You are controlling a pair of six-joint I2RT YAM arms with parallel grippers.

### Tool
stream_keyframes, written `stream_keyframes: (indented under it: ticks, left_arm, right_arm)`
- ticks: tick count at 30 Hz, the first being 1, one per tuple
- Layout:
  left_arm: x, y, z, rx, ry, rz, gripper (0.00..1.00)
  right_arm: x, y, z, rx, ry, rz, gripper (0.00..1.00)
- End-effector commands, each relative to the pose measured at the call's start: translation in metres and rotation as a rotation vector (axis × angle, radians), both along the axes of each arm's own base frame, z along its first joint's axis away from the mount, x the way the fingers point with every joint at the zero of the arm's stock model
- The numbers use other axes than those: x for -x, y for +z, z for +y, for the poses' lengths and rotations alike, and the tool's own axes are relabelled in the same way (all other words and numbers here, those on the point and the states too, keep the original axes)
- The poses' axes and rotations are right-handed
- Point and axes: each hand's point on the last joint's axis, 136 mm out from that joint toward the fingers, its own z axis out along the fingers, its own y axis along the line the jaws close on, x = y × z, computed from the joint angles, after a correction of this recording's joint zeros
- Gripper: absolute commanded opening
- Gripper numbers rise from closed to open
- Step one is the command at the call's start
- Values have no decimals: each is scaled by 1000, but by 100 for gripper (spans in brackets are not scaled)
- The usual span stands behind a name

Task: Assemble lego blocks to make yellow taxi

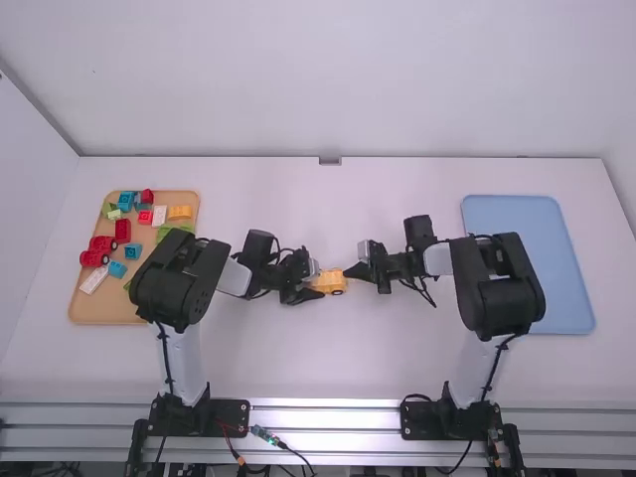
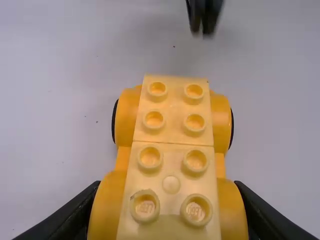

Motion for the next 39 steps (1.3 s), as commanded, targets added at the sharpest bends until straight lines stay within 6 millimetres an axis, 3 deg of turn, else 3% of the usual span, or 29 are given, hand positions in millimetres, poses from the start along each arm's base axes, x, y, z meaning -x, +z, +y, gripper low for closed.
stream_keyframes:
  ticks: [1,6,12,16,17,19,20,21,23,26,27,34,39]
  left_arm:
    - [5,-20,8,-67,33,21,30]
    - [13,-24,10,-82,-2,-21,36]
    - [15,-25,11,-87,-9,-33,43]
    - [16,-26,11,-93,-28,-51,48]
    - [17,-26,11,-95,-28,-48,53]
    - [18,-27,12,-97,-28,-37,62]
    - [18,-27,12,-98,-28,-34,63]
    - [18,-28,12,-99,-28,-30,69]
    - [19,-28,12,-100,-29,-27,79]
    - [18,-27,12,-99,-28,-32,87]
    - [18,-27,12,-97,-28,-35,99]
    - [16,-21,13,-94,-21,-62,99]
    - [9,-10,26,-141,36,-98,99]
  right_arm:
    - [-21,30,-5,18,-46,-87,0]
    - [-29,52,-12,72,-118,-89,0]
    - [-40,61,-20,139,-230,-43,0]
    - [-41,63,-20,137,-239,-39,36]
    - [-41,63,-20,138,-240,-37,58]
    - [-42,62,-21,144,-244,-38,76]
    - [-42,62,-21,145,-244,-39,80]
    - [-43,61,-22,154,-252,-39,92]
    - [-45,59,-23,166,-261,-40,97]
    - [-46,57,-24,177,-270,-42,100]
    - [-46,58,-25,176,-269,-41,99]
    - [-49,54,-27,199,-286,-46,99]
    - [-51,52,-30,219,-300,-52,99]
